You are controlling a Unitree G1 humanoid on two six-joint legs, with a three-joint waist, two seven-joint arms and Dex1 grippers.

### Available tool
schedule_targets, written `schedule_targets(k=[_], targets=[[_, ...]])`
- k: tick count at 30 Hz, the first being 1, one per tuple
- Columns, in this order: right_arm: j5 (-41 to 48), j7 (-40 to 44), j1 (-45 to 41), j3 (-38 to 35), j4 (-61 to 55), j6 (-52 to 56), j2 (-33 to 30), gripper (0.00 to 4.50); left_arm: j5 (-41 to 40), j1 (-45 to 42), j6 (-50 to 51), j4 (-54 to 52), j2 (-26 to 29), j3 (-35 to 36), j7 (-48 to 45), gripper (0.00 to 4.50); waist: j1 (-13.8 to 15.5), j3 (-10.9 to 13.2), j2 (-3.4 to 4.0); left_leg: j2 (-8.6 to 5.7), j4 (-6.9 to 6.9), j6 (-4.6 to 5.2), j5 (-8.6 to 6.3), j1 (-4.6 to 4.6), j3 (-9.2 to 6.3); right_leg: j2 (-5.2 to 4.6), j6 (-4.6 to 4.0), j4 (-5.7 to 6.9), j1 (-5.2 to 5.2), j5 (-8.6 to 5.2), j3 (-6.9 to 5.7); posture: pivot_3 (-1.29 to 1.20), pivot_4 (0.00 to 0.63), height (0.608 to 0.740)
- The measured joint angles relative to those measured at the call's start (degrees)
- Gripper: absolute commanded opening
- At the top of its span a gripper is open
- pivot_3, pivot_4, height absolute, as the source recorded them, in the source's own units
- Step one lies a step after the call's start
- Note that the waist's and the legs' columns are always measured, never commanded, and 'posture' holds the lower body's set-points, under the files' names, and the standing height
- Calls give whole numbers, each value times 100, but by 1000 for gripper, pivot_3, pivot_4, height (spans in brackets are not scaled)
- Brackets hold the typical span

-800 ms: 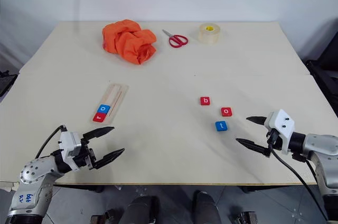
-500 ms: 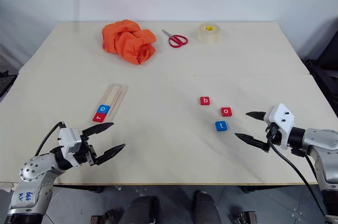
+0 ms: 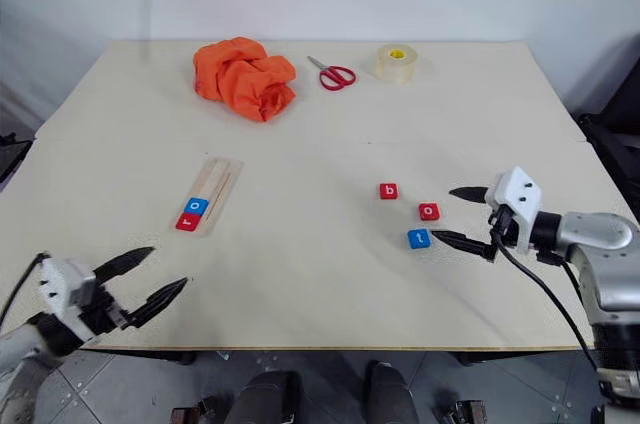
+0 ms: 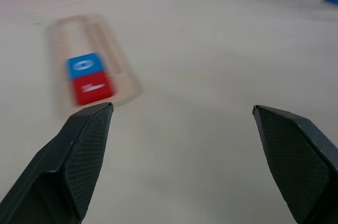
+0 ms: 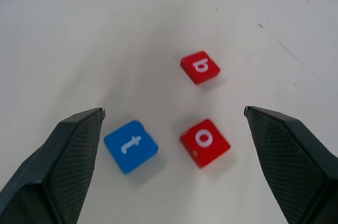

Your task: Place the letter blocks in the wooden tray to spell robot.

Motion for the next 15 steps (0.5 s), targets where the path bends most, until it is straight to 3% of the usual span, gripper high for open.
schedule_targets(k=[8, 15], targets=[[-119, 262, -552, 299, 639, -332, 261, 4428, 6, -91, 413, -178, -96, 119, 500, 4500, 3, 0, 0, 0, 1, 1, -2, -1, 1, 1, 3, 1, 0, 1, 0, 0, 150, 740], [-162, 371, -684, 346, 832, -510, 387, 4428, 236, -1346, 1806, 6, 116, -330, 1596, 4500, 3, -1, -2, -1, 3, 0, -1, 1, 2, 3, 7, 12, 1, 4, 1, 0, 150, 740]])
